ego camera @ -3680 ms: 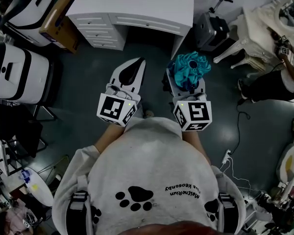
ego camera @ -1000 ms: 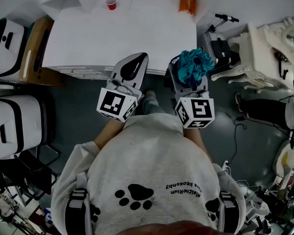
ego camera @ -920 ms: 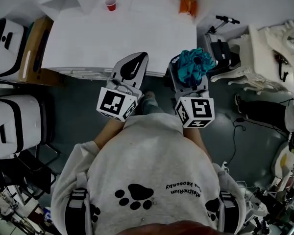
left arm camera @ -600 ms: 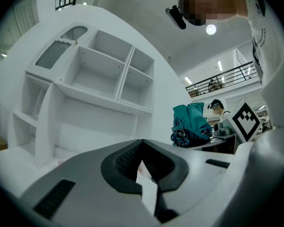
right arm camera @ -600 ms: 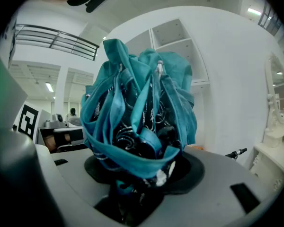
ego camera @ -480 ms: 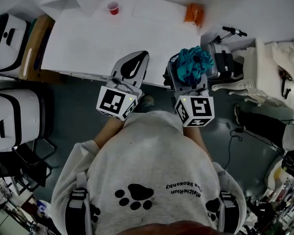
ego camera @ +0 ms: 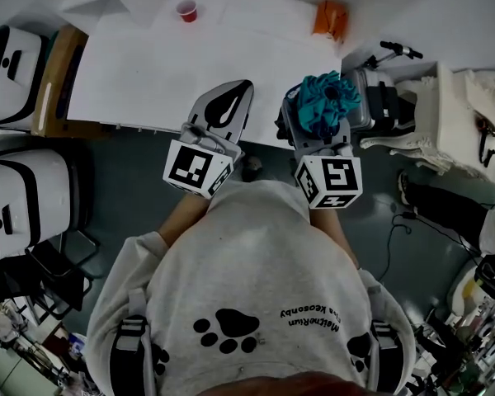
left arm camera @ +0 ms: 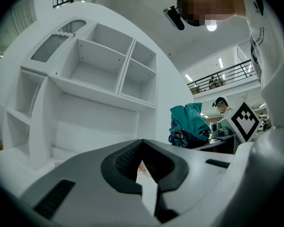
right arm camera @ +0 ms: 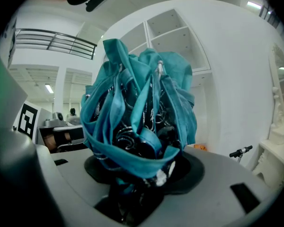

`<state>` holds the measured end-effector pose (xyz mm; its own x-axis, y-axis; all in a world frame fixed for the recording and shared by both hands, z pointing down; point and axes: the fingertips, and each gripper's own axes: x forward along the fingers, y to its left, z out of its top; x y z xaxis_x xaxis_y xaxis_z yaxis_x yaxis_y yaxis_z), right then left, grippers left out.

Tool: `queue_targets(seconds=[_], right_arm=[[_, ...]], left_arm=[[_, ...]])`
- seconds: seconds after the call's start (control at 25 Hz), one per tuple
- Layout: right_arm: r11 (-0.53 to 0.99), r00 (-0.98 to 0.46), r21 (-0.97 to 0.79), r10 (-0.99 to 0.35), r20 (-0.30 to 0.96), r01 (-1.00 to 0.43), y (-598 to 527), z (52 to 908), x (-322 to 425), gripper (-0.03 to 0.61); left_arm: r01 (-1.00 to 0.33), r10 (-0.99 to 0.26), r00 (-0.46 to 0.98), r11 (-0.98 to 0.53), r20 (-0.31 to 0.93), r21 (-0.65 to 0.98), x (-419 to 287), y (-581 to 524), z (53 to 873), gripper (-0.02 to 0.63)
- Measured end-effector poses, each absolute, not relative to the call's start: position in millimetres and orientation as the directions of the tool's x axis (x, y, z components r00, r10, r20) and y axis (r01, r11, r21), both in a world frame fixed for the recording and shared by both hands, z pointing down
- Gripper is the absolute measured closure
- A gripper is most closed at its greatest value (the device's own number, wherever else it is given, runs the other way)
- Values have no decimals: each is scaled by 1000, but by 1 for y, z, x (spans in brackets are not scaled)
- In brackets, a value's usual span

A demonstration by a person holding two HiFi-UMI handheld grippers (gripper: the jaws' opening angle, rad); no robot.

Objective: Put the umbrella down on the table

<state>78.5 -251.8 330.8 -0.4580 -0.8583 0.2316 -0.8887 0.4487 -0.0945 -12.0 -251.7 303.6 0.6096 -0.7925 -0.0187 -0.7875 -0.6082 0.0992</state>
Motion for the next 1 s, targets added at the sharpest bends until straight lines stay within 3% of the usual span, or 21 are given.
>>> queue_targets(seconds=[1.0], right_arm=[[440, -437, -91, -803, 404, -893, -318, 421, 59, 314]], left_arm=[[-750, -745, 661, -653, 87, 101, -18, -320, 368, 603]])
